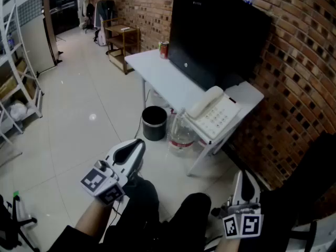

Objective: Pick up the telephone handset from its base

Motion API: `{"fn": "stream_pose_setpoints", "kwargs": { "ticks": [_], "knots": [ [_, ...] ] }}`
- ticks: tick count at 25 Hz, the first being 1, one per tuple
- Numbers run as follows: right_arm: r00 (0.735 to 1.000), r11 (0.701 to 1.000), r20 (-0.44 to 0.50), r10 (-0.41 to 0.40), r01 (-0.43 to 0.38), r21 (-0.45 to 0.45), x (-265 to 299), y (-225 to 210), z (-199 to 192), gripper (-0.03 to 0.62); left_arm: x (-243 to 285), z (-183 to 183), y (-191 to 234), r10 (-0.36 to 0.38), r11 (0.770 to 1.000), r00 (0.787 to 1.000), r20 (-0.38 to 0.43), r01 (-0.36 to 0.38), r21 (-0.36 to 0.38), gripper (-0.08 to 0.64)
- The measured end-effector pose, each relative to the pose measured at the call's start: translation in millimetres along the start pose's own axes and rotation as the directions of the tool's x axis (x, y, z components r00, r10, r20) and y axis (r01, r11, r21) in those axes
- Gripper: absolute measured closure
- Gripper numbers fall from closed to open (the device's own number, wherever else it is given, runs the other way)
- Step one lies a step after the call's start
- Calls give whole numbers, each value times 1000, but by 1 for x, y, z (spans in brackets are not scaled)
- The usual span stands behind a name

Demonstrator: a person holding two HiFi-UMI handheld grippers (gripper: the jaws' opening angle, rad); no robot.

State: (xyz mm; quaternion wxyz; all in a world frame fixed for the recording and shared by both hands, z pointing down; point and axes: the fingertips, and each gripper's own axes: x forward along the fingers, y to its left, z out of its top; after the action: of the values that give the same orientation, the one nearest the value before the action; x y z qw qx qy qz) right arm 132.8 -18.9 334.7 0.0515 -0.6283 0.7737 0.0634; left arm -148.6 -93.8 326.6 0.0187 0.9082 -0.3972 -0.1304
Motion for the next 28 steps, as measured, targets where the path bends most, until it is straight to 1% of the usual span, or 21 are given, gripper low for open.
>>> {"fn": "stream_pose_setpoints", "kwargs": {
  "ticks": [3,6,8,12,14,18,22,24,26,28],
  "knots": [
    [1000,1000,-30,4,-4,-3,19,-7,-12,581,30,-9,11,-12,999,999,-51,10,-40,526],
    [999,1000,-41,5,-5,-3,42,-19,-20,581,68,-12,22,-50,996,995,-88,43,-74,526],
    [999,1000,-40,5,-4,8,57,-26,-23,581,97,-12,27,-72,996,992,-102,66,-65,526],
    [999,999,-45,18,-17,31,80,-31,-33,581,141,-21,23,-109,994,980,-168,106,-25,526],
    [999,999,-49,19,-18,29,90,-34,-36,581,158,-26,19,-127,992,974,-187,123,-29,526],
    [1000,999,-26,7,-6,48,105,-43,-30,581,187,-31,14,-178,983,962,-205,165,-77,526],
    [1000,999,5,-7,6,38,115,-47,-19,581,215,-30,20,-202,977,950,-240,179,-114,525],
    [1000,999,13,-15,15,34,116,-49,-16,581,230,-31,22,-209,977,937,-280,187,-101,488],
    [1000,999,13,-25,24,33,116,-52,-16,581,247,-36,23,-195,981,918,-345,189,-51,403],
    [999,999,6,-34,34,38,115,-56,-20,581,265,-47,23,-165,983,893,-420,185,8,333]
  ]
}}
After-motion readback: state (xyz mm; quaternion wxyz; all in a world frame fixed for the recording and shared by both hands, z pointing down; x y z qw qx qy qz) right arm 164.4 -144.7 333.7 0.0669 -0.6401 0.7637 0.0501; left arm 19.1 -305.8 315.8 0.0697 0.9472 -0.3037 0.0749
